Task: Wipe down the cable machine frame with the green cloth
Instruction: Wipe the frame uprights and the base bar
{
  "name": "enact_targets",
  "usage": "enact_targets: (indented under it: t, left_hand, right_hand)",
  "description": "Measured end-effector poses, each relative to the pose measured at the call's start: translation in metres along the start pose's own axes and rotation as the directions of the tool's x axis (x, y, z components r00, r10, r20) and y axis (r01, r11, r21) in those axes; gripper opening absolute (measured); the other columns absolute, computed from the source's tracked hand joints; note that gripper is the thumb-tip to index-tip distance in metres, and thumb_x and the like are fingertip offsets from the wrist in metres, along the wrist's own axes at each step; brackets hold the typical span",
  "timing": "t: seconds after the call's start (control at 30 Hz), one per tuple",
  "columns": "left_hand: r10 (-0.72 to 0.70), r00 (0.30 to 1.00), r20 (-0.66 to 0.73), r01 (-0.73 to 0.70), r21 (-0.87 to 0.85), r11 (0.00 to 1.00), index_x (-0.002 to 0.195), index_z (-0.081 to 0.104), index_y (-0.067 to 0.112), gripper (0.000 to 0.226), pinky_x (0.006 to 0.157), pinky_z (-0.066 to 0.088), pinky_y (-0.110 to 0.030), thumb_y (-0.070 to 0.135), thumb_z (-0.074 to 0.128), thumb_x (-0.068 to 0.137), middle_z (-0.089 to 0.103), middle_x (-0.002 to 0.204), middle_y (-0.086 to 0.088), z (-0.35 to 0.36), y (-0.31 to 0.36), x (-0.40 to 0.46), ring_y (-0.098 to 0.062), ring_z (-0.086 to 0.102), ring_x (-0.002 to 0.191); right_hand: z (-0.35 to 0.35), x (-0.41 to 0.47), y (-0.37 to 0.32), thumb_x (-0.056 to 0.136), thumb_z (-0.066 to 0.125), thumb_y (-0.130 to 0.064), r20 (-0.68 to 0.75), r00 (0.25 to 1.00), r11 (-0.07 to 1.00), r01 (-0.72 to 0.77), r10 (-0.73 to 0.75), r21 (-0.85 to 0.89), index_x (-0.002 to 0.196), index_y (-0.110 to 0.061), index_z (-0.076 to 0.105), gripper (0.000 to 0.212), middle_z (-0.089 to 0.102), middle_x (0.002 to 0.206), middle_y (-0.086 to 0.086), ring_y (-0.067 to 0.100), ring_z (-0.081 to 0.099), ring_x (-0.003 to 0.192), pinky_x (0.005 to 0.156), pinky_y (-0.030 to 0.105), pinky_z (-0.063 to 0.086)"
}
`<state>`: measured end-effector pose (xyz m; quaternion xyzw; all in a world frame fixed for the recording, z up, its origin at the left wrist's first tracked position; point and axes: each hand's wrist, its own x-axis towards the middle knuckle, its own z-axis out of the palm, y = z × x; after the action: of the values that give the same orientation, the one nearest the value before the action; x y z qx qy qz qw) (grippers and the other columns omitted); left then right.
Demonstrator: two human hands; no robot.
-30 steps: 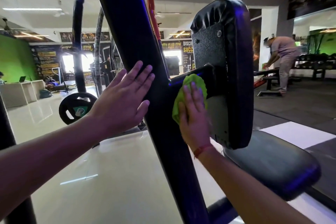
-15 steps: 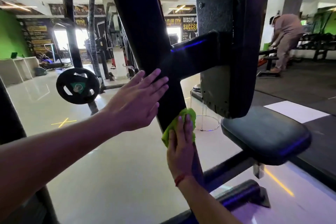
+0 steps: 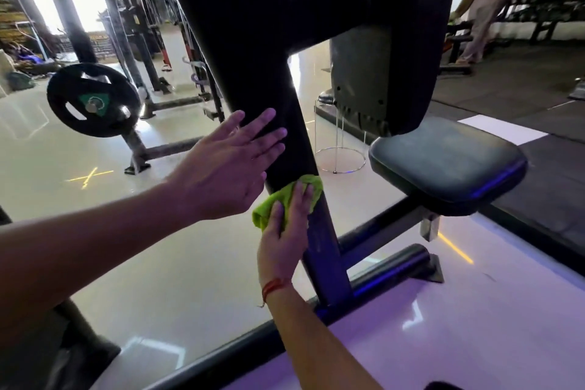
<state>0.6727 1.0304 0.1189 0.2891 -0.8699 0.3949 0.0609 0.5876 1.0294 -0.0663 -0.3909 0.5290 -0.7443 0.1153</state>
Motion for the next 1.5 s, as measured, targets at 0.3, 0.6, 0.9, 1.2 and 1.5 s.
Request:
enact_targets:
  t: [0.3, 0.6, 0.9, 1.2, 1.5]
  left_hand:
    - [0.063, 0.997, 0.043, -0.064, 0.01, 0.998, 0.148, 0.048, 0.013, 0.058, 0.124, 0.012, -0.053, 0.034, 0.033, 0.097, 0.037, 0.161, -0.004, 0.035, 0.039, 0.0, -0.028, 0.008, 0.156]
    - [0.1, 0.994, 0.049, -0.1, 0.005, 0.995, 0.148, 0.049, 0.013, 0.057, 0.124, 0.012, -0.055, 0.034, 0.034, 0.097, 0.037, 0.16, -0.004, 0.069, 0.076, 0.0, -0.029, 0.008, 0.156]
    - [0.174, 0.976, 0.132, -0.169, -0.048, 0.985, 0.147, 0.05, 0.012, 0.057, 0.123, 0.011, -0.056, 0.036, 0.038, 0.096, 0.039, 0.159, -0.004, 0.115, 0.133, -0.001, -0.03, 0.007, 0.156]
    - [0.221, 0.965, 0.14, -0.209, -0.095, 0.973, 0.139, 0.059, 0.008, 0.056, 0.122, 0.016, -0.056, 0.03, 0.04, 0.091, 0.048, 0.153, -0.007, 0.153, 0.181, 0.01, -0.032, 0.017, 0.154]
    - [0.192, 0.975, 0.113, -0.17, -0.182, 0.969, 0.136, 0.062, 0.008, 0.054, 0.121, 0.02, -0.054, 0.036, 0.043, 0.094, 0.053, 0.149, -0.004, 0.16, 0.188, 0.017, -0.026, 0.022, 0.153]
  right_hand:
    - [-0.003, -0.01, 0.066, 0.104, 0.041, -0.044, -0.19, 0.863, 0.884, -0.456, 0.468, 0.108, 0.155, -0.049, 0.025, 0.054, 0.03, 0.164, -0.007, 0.021, 0.042, 0.144, 0.115, 0.039, 0.041]
    - [-0.037, -0.03, 0.145, 0.106, 0.039, -0.038, -0.173, 0.613, 0.633, -0.768, 0.771, 0.1, 0.152, -0.058, 0.014, 0.056, 0.066, 0.13, 0.017, 0.038, 0.069, 0.105, 0.09, 0.042, 0.057]
    - [-0.083, -0.026, 0.193, 0.103, 0.055, -0.02, 0.035, 0.918, 0.917, -0.393, 0.396, -0.067, 0.156, -0.038, 0.023, 0.065, 0.012, 0.163, -0.023, 0.006, 0.023, 0.151, 0.123, 0.029, 0.023]
    - [-0.109, -0.007, 0.223, 0.099, 0.058, -0.034, 0.063, 0.844, 0.845, -0.527, 0.533, -0.085, 0.15, -0.062, 0.009, 0.076, 0.054, 0.148, 0.003, 0.019, 0.056, 0.129, 0.109, 0.039, 0.046]
    - [-0.168, 0.144, 0.254, 0.096, 0.048, -0.035, -0.17, 0.829, 0.834, -0.548, 0.532, -0.064, 0.152, -0.049, 0.028, 0.061, 0.063, 0.134, -0.001, 0.026, 0.061, 0.119, 0.108, 0.047, 0.046]
